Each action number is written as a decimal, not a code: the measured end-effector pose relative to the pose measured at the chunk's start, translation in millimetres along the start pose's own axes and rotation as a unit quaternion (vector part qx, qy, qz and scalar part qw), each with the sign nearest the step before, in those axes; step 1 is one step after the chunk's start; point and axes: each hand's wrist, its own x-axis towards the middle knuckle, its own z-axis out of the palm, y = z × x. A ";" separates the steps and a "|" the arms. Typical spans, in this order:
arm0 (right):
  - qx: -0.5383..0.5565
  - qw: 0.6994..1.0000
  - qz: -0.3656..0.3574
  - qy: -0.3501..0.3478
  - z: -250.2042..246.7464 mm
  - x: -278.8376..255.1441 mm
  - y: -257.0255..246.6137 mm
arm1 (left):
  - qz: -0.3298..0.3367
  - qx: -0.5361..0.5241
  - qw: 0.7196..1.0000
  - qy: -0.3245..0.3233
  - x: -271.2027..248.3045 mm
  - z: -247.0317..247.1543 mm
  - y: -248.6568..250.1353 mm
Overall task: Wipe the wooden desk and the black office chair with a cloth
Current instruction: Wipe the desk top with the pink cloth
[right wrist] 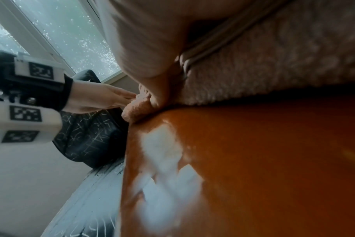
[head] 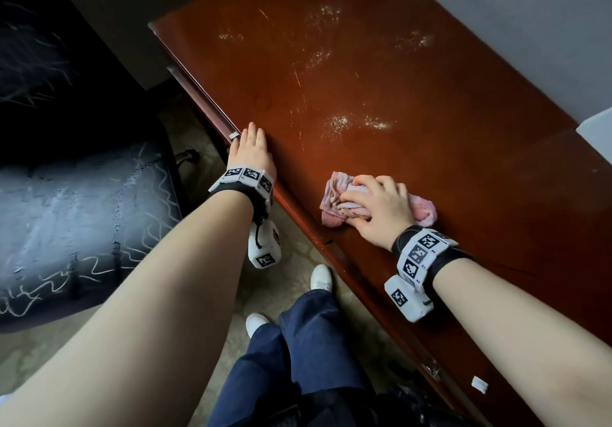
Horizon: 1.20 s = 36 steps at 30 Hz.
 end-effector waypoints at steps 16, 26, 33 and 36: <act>-0.059 0.985 -0.149 -0.058 -19.9 112.8 -24.1 | -0.068 0.034 0.995 -0.070 45.0 -27.9 -6.9; -0.021 0.997 -0.073 0.007 -28.4 198.7 -59.1 | -0.074 0.059 0.983 -0.157 56.8 -38.1 -10.1; -0.041 0.998 -0.055 0.016 -30.7 190.6 -68.7 | -0.066 0.052 0.981 -0.177 55.9 -41.0 -11.1; -0.047 0.995 -0.090 0.013 -23.9 157.2 -68.4 | -0.066 0.048 0.977 -0.195 54.6 -48.0 -9.7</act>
